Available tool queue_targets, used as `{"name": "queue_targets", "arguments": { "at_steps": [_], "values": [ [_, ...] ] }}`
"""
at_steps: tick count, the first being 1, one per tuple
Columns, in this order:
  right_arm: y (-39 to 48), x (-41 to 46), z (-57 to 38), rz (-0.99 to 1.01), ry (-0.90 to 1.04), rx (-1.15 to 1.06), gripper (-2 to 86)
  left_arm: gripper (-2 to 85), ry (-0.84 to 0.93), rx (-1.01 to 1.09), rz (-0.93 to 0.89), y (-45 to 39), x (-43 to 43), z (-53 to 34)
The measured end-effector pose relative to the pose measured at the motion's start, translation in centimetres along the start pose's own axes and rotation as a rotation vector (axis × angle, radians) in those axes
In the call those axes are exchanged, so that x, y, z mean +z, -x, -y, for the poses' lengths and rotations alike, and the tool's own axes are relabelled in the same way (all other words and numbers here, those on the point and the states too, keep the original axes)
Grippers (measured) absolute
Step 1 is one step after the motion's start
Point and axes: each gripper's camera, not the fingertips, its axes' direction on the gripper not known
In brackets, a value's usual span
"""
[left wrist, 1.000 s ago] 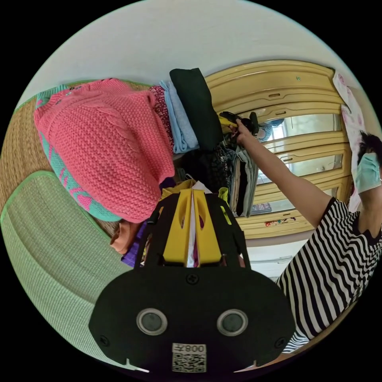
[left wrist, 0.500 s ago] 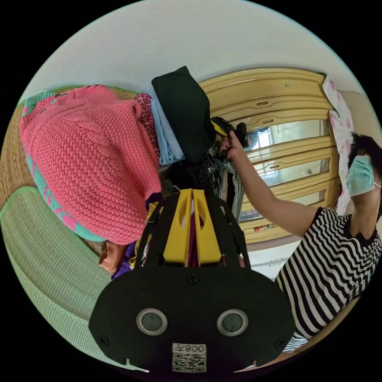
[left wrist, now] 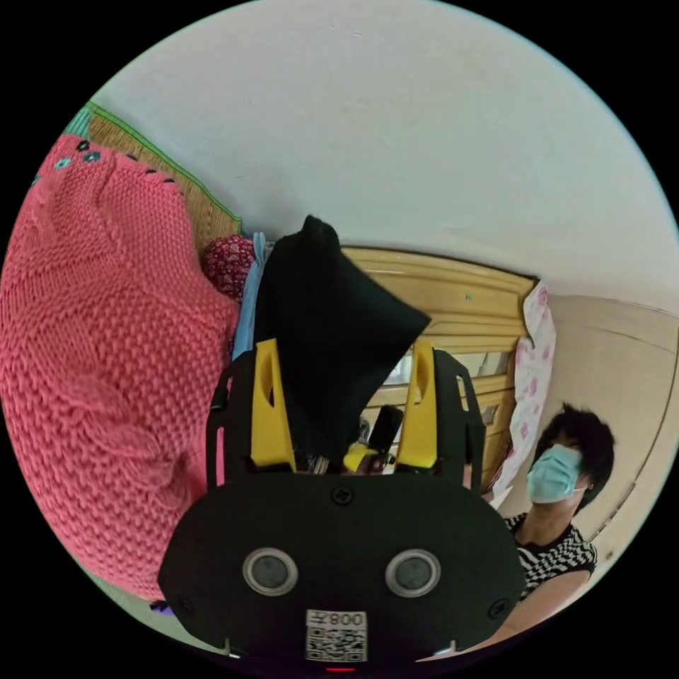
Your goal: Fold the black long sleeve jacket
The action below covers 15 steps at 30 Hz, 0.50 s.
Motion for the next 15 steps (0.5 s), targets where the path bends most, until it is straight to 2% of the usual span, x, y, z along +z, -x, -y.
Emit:
{"name": "queue_targets", "arguments": {
  "at_steps": [3, 5, 7, 9, 14, 15],
  "values": [
    [-0.7, 2.1, -0.9, -0.034, 0.081, 0.010, 0.0, 16.1, 0.048, 0.002, 0.031, -0.7, 1.4, 1.2],
    [-1.1, 3.9, -1.2, -0.082, 0.153, 0.017, 0.0, 7.7, 0.157, 0.027, 0.182, -1.8, 2.9, 1.3],
    [-1.3, 5.9, -1.8, -0.115, 0.218, 0.008, 0.1, 4.7, 0.188, 0.074, 0.228, -3.0, 3.6, 0.7],
    [-0.8, 7.2, -2.1, -0.140, 0.262, -0.022, 0.1, 3.3, 0.211, 0.107, 0.256, -3.9, 4.1, 0.0],
    [2.0, 10.7, -3.0, -0.317, 0.430, -0.189, 0.1, 3.0, 0.299, 0.224, 0.459, -7.3, 5.4, -2.2],
    [2.7, 11.3, -3.2, -0.255, 0.483, -0.237, 0.0, 3.1, 0.306, 0.236, 0.480, -7.7, 5.5, -2.5]
  ]
}}
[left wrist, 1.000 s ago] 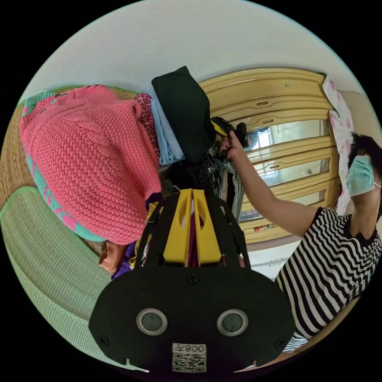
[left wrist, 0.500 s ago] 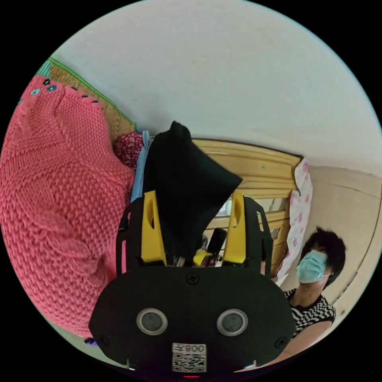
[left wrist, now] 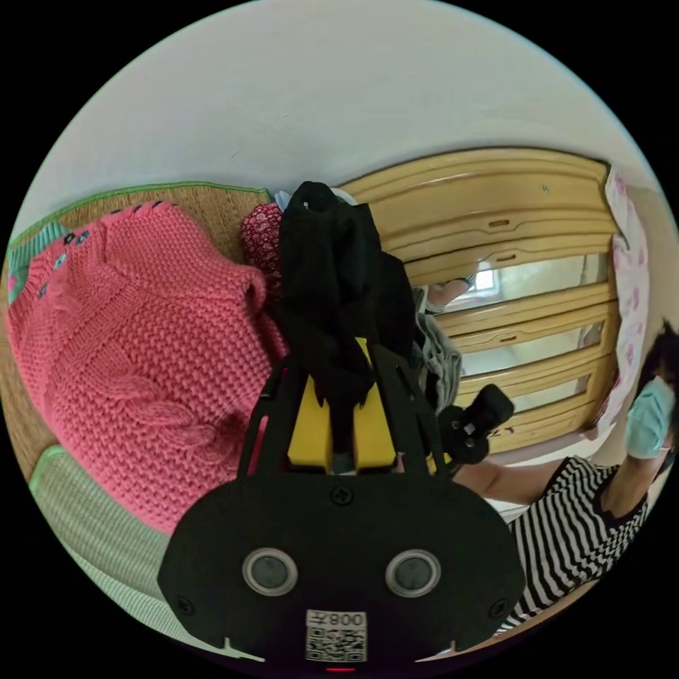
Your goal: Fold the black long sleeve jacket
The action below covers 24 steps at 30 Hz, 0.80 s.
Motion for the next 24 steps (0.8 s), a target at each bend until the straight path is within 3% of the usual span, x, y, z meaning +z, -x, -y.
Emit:
{"name": "queue_targets", "arguments": {
  "at_steps": [2, 5, 7, 11, 16, 19, 24],
  "values": [
    [0.9, 0.0, 0.2, 0.116, -0.006, -0.068, 0.1, 4.2, 0.024, 0.036, 0.028, -1.9, 0.1, -0.8],
    [0.2, -3.3, 0.2, -0.092, -0.159, -0.029, 0.3, 4.7, 0.042, 0.078, 0.041, -4.4, 0.1, -1.9],
    [-3.6, -8.0, 0.2, -0.282, -0.357, 0.098, 1.7, 4.8, 0.045, 0.094, 0.055, -6.0, 0.0, -2.6],
    [-12.8, -13.2, 0.9, -0.434, -0.505, 0.361, 6.0, 4.6, 0.065, 0.115, 0.067, -9.3, -0.6, -4.4],
    [-23.5, -13.3, 3.2, -0.458, -0.446, 0.600, 9.7, 4.4, 0.078, 0.118, 0.074, -12.4, -1.9, -6.4],
    [-26.9, -11.1, 5.1, -0.496, -0.361, 0.653, 13.4, 4.3, 0.076, 0.112, 0.071, -14.0, -3.1, -7.7],
    [-30.2, -5.5, 8.7, -0.538, -0.201, 0.640, 12.0, 4.3, 0.073, 0.098, 0.054, -16.4, -5.4, -9.8]
  ]
}}
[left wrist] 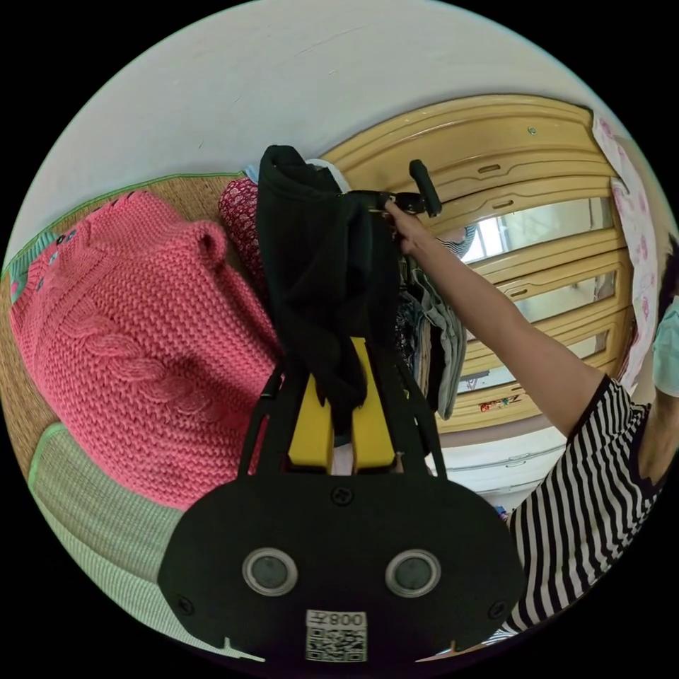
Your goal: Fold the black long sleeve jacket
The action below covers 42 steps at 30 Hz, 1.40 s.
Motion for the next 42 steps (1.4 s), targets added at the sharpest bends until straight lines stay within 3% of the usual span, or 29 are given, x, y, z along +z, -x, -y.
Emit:
{"name": "queue_targets", "arguments": {
  "at_steps": [5, 8, 18, 28, 32, 35, 36, 38, 40, 42],
  "values": [
    [2.0, 4.0, 0.2, -0.030, 0.025, -0.004, 4.4, 4.0, -0.117, -0.048, -0.084, -3.0, -5.4, -2.7],
    [2.6, 4.1, -0.3, 0.052, -0.012, -0.022, 2.6, 3.9, -0.177, -0.023, -0.120, -6.1, -9.6, -4.1],
    [9.7, 0.0, -5.4, 0.586, -0.329, -0.250, 1.2, 4.1, -0.433, 0.122, -0.233, -18.0, -30.4, -12.9],
    [34.3, 4.9, -8.3, 0.884, -0.351, -0.695, 1.3, 4.2, -0.708, -0.011, 0.083, -26.2, -61.9, -36.0],
    [44.0, 9.0, -12.5, 1.021, -0.295, -0.927, 1.4, 4.2, -0.672, -0.124, 0.279, -28.0, -73.3, -48.2],
    [51.7, 14.6, -20.0, 1.008, -0.126, -1.176, 1.6, 3.9, -0.674, -0.312, 0.292, -26.3, -78.5, -58.6],
    [54.9, 18.5, -23.1, 0.971, 0.011, -1.211, 1.6, 3.8, -0.674, -0.349, 0.297, -25.7, -79.2, -60.8],
    [59.6, 26.7, -27.7, 0.867, 0.289, -1.187, 1.5, 3.6, -0.688, -0.533, 0.288, -21.8, -81.2, -69.7],
    [63.9, 39.1, -32.7, 0.574, 0.623, -1.126, 0.9, 4.2, -0.739, -0.718, 0.231, -17.9, -81.9, -76.9],
    [64.9, 46.9, -33.9, 0.587, 0.845, -0.917, 0.5, 5.3, -0.769, -0.903, 0.194, -15.0, -82.2, -83.5]
  ]
}}
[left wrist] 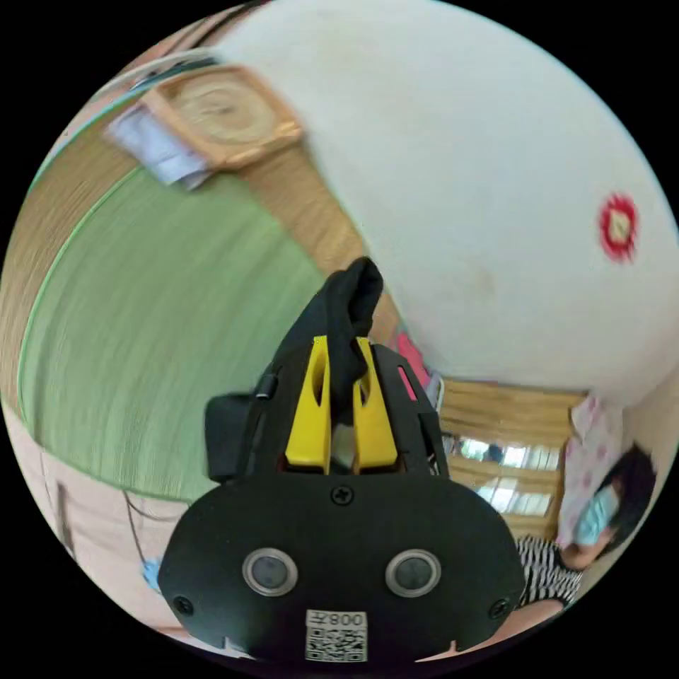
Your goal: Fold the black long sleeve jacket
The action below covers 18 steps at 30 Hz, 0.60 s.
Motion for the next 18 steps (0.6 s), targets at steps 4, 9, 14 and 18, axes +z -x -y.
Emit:
{"name": "queue_targets", "arguments": {
  "at_steps": [4, 9, 14, 18],
  "values": [
    [-4.9, 3.4, 5.6, 0.234, -0.150, 0.188, 0.1, 6.5, -0.041, -0.051, -0.002, 7.7, -7.3, -2.2],
    [-5.8, 4.1, 16.7, 0.120, -0.222, 0.186, 0.0, 6.5, -0.031, -0.018, 0.014, 11.9, -15.5, -5.2],
    [-6.7, 5.1, 29.0, -0.047, -0.190, 0.111, 0.0, 7.6, 0.194, 0.013, 0.000, 14.0, -16.4, -8.3],
    [-9.9, 6.2, 38.2, -0.260, -0.138, 0.102, -0.3, 8.6, 0.327, 0.050, -0.043, 13.6, -13.9, -9.1]
  ]
}}
